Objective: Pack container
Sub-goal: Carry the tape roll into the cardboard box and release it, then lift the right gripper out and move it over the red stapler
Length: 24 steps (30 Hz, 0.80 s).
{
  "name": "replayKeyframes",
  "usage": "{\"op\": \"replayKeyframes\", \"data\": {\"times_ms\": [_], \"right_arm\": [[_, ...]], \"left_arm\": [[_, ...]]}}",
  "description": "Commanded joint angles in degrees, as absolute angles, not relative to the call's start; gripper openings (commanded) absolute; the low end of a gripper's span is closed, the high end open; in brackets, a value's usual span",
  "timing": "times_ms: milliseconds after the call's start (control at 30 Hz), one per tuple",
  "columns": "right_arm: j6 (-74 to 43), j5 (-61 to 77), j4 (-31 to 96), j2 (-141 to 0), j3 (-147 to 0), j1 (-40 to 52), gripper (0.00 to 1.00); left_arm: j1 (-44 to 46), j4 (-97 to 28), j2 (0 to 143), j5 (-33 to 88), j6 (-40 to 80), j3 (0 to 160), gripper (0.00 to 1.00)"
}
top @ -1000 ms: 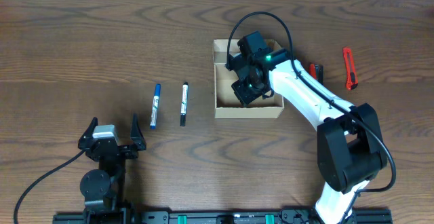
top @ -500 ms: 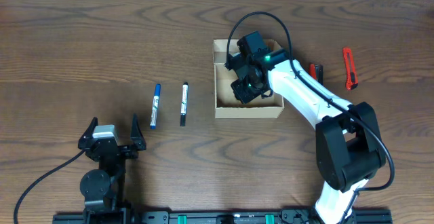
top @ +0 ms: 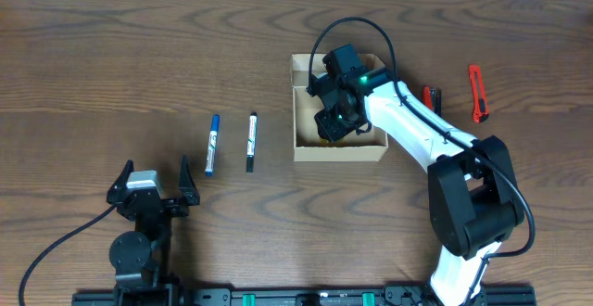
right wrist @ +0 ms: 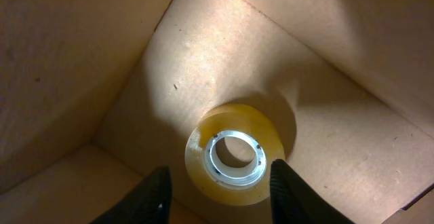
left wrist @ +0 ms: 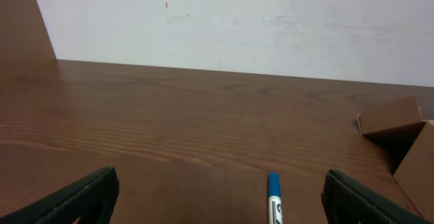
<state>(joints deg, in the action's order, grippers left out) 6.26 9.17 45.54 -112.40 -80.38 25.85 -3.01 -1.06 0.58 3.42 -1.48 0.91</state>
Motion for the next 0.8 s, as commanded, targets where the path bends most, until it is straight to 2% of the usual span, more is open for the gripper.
{"op": "replayKeyframes", "data": {"times_ms": [0, 267, 367, 500, 700, 767], "right_arm": [[6.09, 9.13, 45.54, -113.06, -80.18, 26.11, 0.41], [6.09, 8.99, 49.06, -113.03, -86.87, 24.73, 0.50], [6.31, 8.91, 52.05, -113.03, -91.68, 23.90, 0.60], [6.28, 7.79, 56.47, -113.03, -98.70, 22.92, 0.64], [3.73, -5.76, 67.31, -113.03, -113.47, 20.56, 0.64], [1.37, -13.61, 71.40, -113.03, -118.69, 19.14, 0.72]], "left_arm": [[-3.20, -4.08, 0.21, 4.10, -1.28, 0.27, 0.95], [-3.20, -4.08, 0.21, 4.08, -1.28, 0.27, 0.95], [-3.20, -4.08, 0.21, 4.08, -1.28, 0.27, 0.95], [-3.20, -4.08, 0.21, 4.10, -1.28, 0.27, 0.95], [-3.20, -4.08, 0.21, 4.08, -1.28, 0.27, 0.95], [-3.20, -4.08, 0.21, 4.08, -1.28, 0.27, 0.95]]}}
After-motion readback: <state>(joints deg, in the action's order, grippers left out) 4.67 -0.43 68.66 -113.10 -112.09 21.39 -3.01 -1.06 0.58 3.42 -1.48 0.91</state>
